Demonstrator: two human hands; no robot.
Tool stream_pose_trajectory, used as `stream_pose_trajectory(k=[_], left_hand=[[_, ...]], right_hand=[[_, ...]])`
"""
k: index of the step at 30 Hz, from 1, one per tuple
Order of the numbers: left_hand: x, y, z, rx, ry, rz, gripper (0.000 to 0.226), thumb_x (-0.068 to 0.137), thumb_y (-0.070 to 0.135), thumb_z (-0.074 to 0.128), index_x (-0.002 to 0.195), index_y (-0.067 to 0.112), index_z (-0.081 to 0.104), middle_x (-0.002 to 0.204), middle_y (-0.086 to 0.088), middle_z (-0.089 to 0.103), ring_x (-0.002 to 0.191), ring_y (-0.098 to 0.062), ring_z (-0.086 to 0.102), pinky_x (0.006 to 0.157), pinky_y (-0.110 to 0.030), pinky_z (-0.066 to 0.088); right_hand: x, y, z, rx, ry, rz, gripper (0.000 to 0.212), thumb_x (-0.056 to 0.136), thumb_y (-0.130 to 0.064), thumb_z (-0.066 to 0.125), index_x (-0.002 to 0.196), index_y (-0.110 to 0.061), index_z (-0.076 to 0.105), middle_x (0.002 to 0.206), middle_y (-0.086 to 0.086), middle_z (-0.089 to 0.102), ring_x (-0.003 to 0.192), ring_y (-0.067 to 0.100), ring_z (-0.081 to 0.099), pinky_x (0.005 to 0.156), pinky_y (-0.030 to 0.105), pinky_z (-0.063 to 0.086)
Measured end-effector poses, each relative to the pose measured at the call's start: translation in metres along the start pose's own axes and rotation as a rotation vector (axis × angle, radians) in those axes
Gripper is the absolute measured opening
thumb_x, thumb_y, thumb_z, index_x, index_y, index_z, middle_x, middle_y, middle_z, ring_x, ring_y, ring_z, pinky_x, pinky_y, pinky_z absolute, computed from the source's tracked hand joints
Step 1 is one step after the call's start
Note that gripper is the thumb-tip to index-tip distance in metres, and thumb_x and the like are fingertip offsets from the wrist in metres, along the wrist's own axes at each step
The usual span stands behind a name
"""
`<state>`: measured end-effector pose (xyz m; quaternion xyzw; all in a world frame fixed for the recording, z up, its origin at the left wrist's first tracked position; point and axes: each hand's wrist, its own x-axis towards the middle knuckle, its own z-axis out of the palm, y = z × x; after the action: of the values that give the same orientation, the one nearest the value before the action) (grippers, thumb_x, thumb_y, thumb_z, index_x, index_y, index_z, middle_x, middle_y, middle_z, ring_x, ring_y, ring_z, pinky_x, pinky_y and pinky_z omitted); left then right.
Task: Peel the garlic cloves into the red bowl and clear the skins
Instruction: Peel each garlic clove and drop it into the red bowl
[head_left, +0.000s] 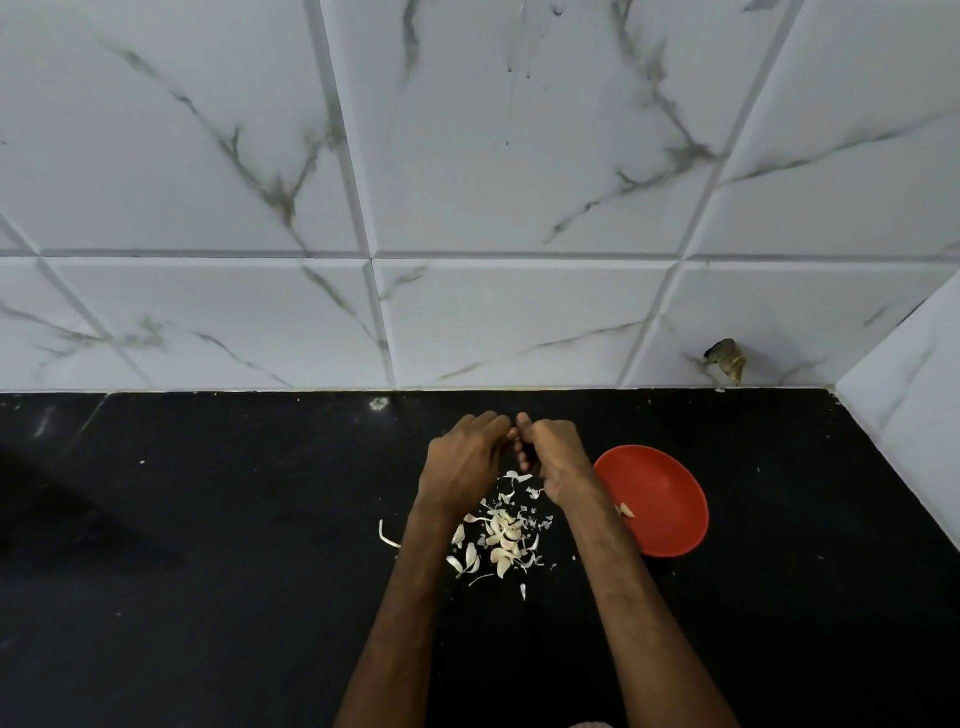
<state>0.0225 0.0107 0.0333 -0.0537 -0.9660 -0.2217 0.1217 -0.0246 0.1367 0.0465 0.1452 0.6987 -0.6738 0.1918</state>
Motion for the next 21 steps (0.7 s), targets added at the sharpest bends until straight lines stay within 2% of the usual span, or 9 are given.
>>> stream_pose_trajectory(k=[2, 6, 8, 9, 12, 14, 17, 19, 21], left_hand=[[0.000, 0.008, 0.004, -0.108, 0.031, -0.091, 0.027, 0.107, 0.034, 0.040, 0.090, 0.020, 0.056, 0.084, 0.009, 0.057, 0.074, -0.008, 0.051, 0.061, -0.030, 0.038], [0.007, 0.016, 0.006, -0.878, 0.178, -0.445, 0.042, 0.108, 0.021, 0.041, 0.074, 0.005, 0.059, 0.061, 0.002, 0.054, 0.054, -0.008, 0.046, 0.054, -0.026, 0.038], [0.008, 0.016, 0.004, -1.166, 0.144, -0.553, 0.040, 0.107, 0.018, 0.042, 0.075, 0.002, 0.058, 0.060, 0.000, 0.046, 0.054, -0.007, 0.041, 0.052, -0.024, 0.035], [0.007, 0.014, 0.002, -1.236, 0.111, -0.588, 0.036, 0.107, 0.019, 0.042, 0.080, 0.002, 0.060, 0.062, -0.003, 0.044, 0.056, -0.009, 0.039, 0.054, -0.026, 0.034], [0.005, 0.006, -0.001, -1.148, 0.072, -0.529, 0.036, 0.108, 0.018, 0.042, 0.081, 0.002, 0.060, 0.064, -0.006, 0.044, 0.059, -0.012, 0.039, 0.056, -0.027, 0.034], [0.004, 0.004, -0.002, -1.061, 0.081, -0.418, 0.039, 0.108, 0.018, 0.042, 0.077, 0.001, 0.058, 0.061, 0.000, 0.045, 0.056, -0.007, 0.039, 0.055, -0.022, 0.035], [0.007, 0.003, -0.004, -0.974, 0.053, -0.320, 0.040, 0.109, 0.020, 0.043, 0.077, -0.001, 0.057, 0.060, 0.007, 0.045, 0.056, -0.004, 0.039, 0.056, -0.021, 0.035], [0.007, -0.003, -0.004, -0.913, 0.019, -0.283, 0.037, 0.108, 0.025, 0.044, 0.076, 0.012, 0.057, 0.061, 0.011, 0.048, 0.059, -0.006, 0.042, 0.059, -0.027, 0.038], [0.005, -0.009, -0.004, -0.803, -0.032, -0.244, 0.034, 0.106, 0.033, 0.045, 0.075, 0.024, 0.056, 0.067, 0.010, 0.055, 0.065, -0.014, 0.051, 0.067, -0.041, 0.045]], right_hand=[[-0.002, 0.002, 0.001, -0.036, 0.002, -0.085, 0.032, 0.103, -0.018, 0.055, 0.074, -0.006, 0.065, 0.058, 0.003, 0.059, 0.045, 0.009, 0.051, 0.044, 0.022, 0.041], [-0.012, 0.007, 0.011, -0.249, 0.013, -0.540, 0.022, 0.100, -0.017, 0.061, 0.078, -0.016, 0.058, 0.068, -0.002, 0.061, 0.060, 0.003, 0.057, 0.058, 0.020, 0.046], [-0.014, 0.009, 0.013, -0.304, 0.001, -0.735, 0.021, 0.098, -0.011, 0.064, 0.079, -0.015, 0.057, 0.069, -0.004, 0.062, 0.061, 0.001, 0.060, 0.059, 0.013, 0.045], [-0.014, 0.011, 0.013, -0.324, -0.013, -0.799, 0.018, 0.097, -0.009, 0.064, 0.081, -0.011, 0.058, 0.071, -0.001, 0.064, 0.064, 0.003, 0.062, 0.059, 0.014, 0.047], [-0.014, 0.018, 0.013, -0.512, 0.039, -0.889, 0.014, 0.100, -0.012, 0.060, 0.088, -0.005, 0.057, 0.079, 0.003, 0.065, 0.070, 0.014, 0.063, 0.061, 0.031, 0.053], [-0.014, 0.020, 0.012, -0.743, 0.156, -0.901, 0.014, 0.103, -0.018, 0.052, 0.092, -0.009, 0.055, 0.083, -0.001, 0.063, 0.074, 0.016, 0.062, 0.062, 0.034, 0.049], [-0.016, 0.019, 0.014, -0.891, 0.236, -0.873, 0.018, 0.105, -0.021, 0.045, 0.094, -0.011, 0.055, 0.081, 0.002, 0.064, 0.072, 0.020, 0.062, 0.062, 0.035, 0.047], [-0.016, 0.018, 0.016, -0.847, 0.226, -0.781, 0.026, 0.106, -0.024, 0.043, 0.088, -0.012, 0.057, 0.073, 0.001, 0.063, 0.065, 0.019, 0.059, 0.062, 0.036, 0.046], [-0.015, 0.013, 0.017, -0.574, 0.137, -0.595, 0.038, 0.107, -0.028, 0.041, 0.078, -0.010, 0.059, 0.066, 0.000, 0.060, 0.060, 0.015, 0.054, 0.063, 0.038, 0.045]])
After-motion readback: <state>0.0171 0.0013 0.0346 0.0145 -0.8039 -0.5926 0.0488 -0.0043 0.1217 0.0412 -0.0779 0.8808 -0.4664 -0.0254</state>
